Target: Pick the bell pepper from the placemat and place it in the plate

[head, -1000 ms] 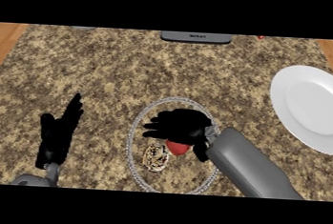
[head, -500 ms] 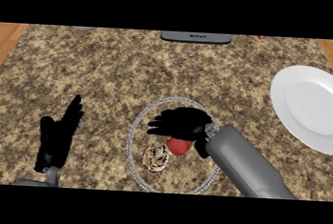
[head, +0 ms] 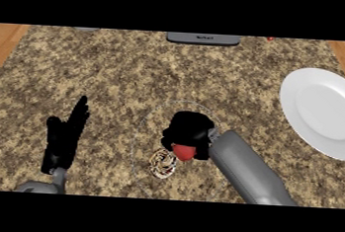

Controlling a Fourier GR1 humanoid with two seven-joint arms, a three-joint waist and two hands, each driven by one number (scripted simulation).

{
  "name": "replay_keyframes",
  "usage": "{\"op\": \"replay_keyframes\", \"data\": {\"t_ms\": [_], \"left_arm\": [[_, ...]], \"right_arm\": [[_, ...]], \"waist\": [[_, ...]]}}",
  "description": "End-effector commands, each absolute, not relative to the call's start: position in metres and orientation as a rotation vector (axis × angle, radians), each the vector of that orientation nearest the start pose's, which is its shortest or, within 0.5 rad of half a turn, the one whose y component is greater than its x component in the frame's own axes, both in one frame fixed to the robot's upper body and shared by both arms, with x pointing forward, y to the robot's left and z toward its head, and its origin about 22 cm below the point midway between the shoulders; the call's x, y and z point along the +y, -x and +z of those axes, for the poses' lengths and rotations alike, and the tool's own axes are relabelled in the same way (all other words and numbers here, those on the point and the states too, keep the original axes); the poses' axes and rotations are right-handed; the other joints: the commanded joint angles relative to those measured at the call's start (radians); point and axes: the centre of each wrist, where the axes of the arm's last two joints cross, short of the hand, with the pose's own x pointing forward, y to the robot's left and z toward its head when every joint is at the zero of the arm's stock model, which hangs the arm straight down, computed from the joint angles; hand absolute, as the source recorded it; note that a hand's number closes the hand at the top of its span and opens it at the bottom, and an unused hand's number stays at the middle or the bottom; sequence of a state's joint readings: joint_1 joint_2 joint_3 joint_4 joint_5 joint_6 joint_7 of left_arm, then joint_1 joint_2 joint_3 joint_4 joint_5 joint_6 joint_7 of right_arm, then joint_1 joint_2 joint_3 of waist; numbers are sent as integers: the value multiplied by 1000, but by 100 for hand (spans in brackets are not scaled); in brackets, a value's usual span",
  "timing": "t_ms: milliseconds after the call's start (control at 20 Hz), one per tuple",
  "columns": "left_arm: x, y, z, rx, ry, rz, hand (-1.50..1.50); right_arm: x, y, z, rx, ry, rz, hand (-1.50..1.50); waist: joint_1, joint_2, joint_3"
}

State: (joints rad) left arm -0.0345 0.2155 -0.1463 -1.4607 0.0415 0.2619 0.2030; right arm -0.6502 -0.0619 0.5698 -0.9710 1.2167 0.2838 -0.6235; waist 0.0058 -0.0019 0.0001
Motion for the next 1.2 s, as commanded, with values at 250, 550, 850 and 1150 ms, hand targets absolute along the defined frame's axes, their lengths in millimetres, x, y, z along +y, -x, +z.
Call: {"op": "replay_keyframes", "data": {"t_ms": [250,550,850,1150], "left_arm": [[259,-252,-7,-1280,-269,-22,0],[261,-248,-13,-1261,-286,28,0],[254,-244,-18,-1268,-258,-5,0],[264,-232,-19,-1271,-262,-26,0]], "right_arm": [[-117,-348,9,2513,-581,-2783,150],[-254,-373,27,2991,-1772,-2532,150],[-273,-362,79,3203,-2063,-1897,150],[-285,-333,110,3196,-2453,-1277,150]], "waist": [[-23,0,1],[-72,0,1],[-36,-5,-1],[-22,-5,-1]]}}
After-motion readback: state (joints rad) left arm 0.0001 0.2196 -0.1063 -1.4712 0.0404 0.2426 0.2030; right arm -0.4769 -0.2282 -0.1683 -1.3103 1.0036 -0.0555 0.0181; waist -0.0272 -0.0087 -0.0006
